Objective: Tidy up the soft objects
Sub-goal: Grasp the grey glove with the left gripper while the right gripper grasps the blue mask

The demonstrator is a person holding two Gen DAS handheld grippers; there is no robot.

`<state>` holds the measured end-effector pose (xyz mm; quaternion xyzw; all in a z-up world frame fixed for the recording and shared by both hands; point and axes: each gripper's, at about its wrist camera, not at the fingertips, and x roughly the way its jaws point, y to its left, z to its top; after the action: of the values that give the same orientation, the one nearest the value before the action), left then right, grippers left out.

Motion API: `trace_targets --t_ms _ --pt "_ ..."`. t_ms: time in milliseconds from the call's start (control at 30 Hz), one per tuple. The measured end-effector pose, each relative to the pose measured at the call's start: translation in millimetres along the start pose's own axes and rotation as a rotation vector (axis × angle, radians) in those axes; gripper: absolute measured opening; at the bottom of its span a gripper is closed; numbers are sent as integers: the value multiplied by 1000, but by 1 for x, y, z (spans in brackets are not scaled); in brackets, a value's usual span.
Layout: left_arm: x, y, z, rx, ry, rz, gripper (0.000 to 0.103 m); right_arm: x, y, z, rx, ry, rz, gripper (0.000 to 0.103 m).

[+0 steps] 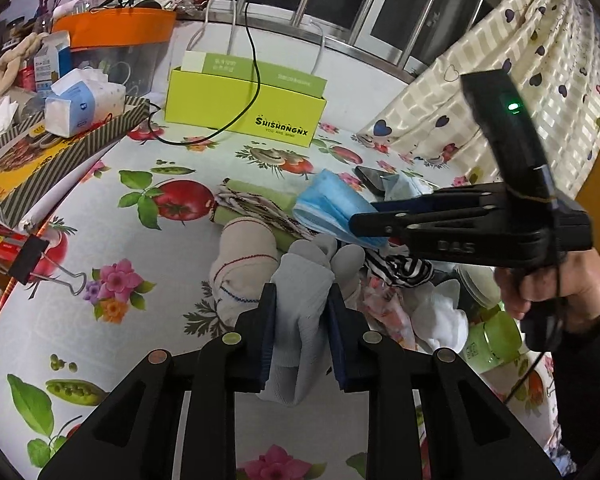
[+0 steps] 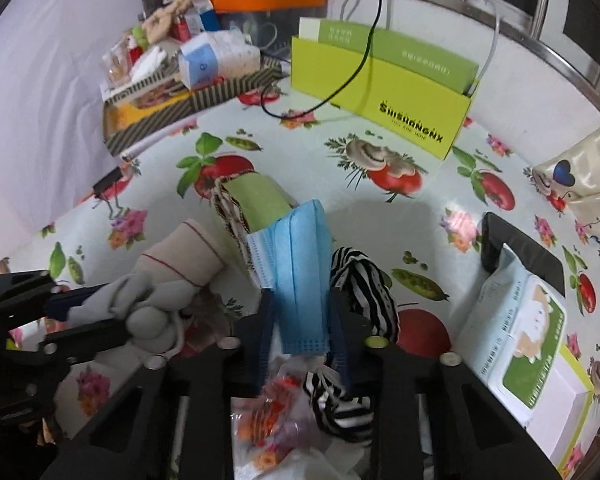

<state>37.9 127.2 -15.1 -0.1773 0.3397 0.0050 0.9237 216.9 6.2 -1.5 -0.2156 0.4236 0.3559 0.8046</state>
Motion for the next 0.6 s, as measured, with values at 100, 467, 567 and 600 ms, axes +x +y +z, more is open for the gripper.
trace_targets --t_ms 100,467,567,600 --pt "-1 0 -1 -2 -2 -2 25 -1 -1 -2 8 -11 -6 11" --pt "-20 -5 4 -17 -55 16 25 -62 6 -20 41 -171 24 9" --pt "-26 -10 6 -23 -71 26 25 -78 11 -30 53 -211 45 9" --pt "-28 -12 6 -24 -78 29 25 -82 12 -34 59 -223 48 9"
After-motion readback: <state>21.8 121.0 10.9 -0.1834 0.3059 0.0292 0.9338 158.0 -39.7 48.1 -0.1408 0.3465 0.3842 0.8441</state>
